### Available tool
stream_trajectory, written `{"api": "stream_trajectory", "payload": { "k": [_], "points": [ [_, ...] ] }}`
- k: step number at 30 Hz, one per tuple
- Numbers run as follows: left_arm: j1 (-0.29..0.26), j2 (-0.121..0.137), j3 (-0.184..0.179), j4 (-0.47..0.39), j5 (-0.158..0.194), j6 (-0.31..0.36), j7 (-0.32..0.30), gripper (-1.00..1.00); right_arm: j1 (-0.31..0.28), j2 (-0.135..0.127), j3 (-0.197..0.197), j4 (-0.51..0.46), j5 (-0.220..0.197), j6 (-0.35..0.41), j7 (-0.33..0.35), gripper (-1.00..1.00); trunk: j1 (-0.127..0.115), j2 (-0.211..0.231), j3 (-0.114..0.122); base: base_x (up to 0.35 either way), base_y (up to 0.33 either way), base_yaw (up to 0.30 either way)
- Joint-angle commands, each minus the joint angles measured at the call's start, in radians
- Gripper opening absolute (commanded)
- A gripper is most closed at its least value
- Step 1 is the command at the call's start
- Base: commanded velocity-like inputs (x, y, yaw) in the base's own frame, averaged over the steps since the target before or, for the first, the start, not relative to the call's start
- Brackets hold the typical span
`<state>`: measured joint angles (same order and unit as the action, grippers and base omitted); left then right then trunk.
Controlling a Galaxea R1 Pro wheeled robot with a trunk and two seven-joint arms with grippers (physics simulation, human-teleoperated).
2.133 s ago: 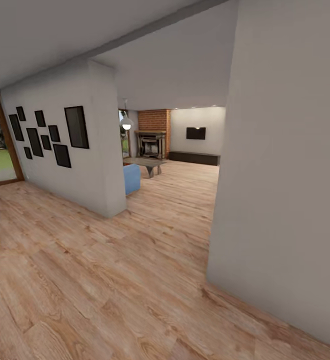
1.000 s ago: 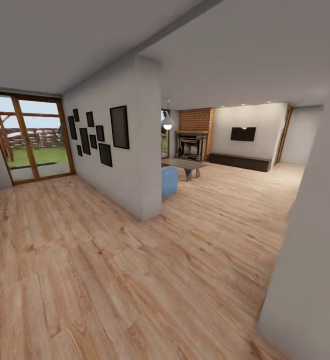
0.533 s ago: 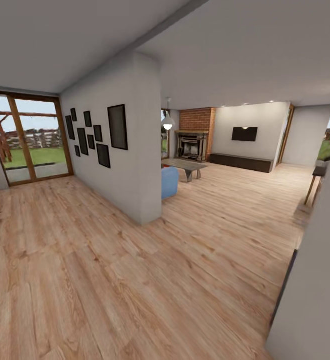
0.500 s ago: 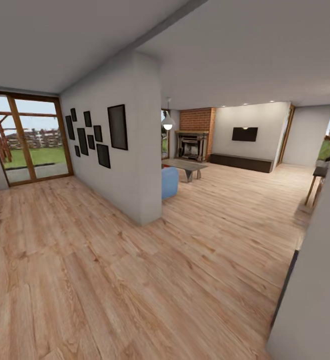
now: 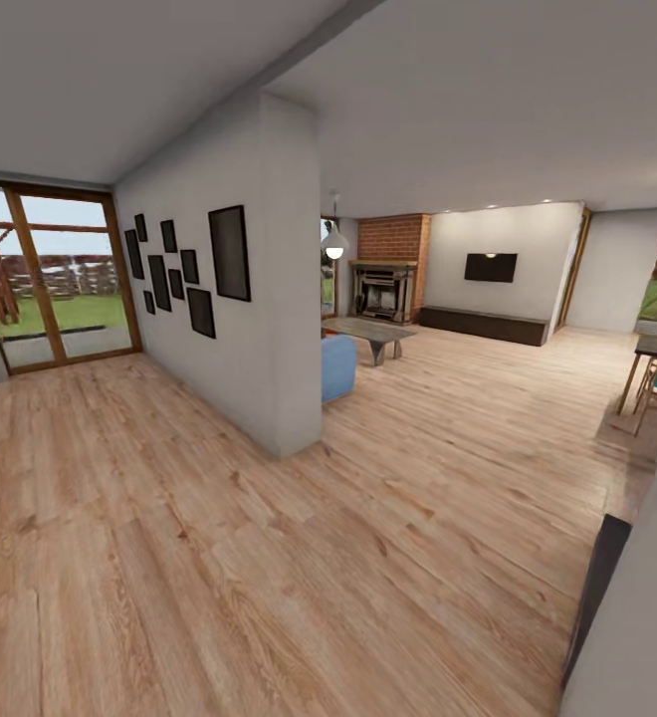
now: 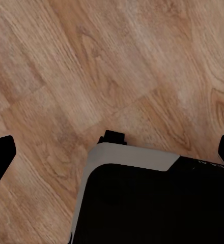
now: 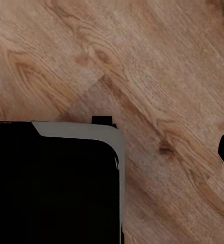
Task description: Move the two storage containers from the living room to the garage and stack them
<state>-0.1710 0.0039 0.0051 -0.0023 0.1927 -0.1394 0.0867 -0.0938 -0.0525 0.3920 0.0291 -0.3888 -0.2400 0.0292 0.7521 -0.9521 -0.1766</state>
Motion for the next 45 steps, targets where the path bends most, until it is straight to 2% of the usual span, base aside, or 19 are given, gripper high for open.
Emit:
{"api": "stream_trajectory", "payload": {
  "k": [1,21,45],
  "points": [
    [-0.001,0.000,0.000,0.001,0.005,-0.003,0.001,1.00,-0.001,0.000,0.008,0.003,-0.010,-0.006,0.003,1.00,0.001,-0.001,-0.001,0.323,0.000,0.000],
    [-0.001,-0.001,0.000,0.001,0.005,-0.003,0.001,1.00,-0.001,0.000,0.008,0.003,-0.012,-0.006,0.003,1.00,0.001,-0.001,-0.001,0.323,0.000,-0.008],
    [-0.001,-0.001,0.000,0.001,0.005,-0.003,0.001,1.00,-0.001,0.000,0.013,0.002,-0.008,-0.004,0.003,1.00,0.001,-0.001,-0.001,0.323,0.000,-0.237]
  ]
}}
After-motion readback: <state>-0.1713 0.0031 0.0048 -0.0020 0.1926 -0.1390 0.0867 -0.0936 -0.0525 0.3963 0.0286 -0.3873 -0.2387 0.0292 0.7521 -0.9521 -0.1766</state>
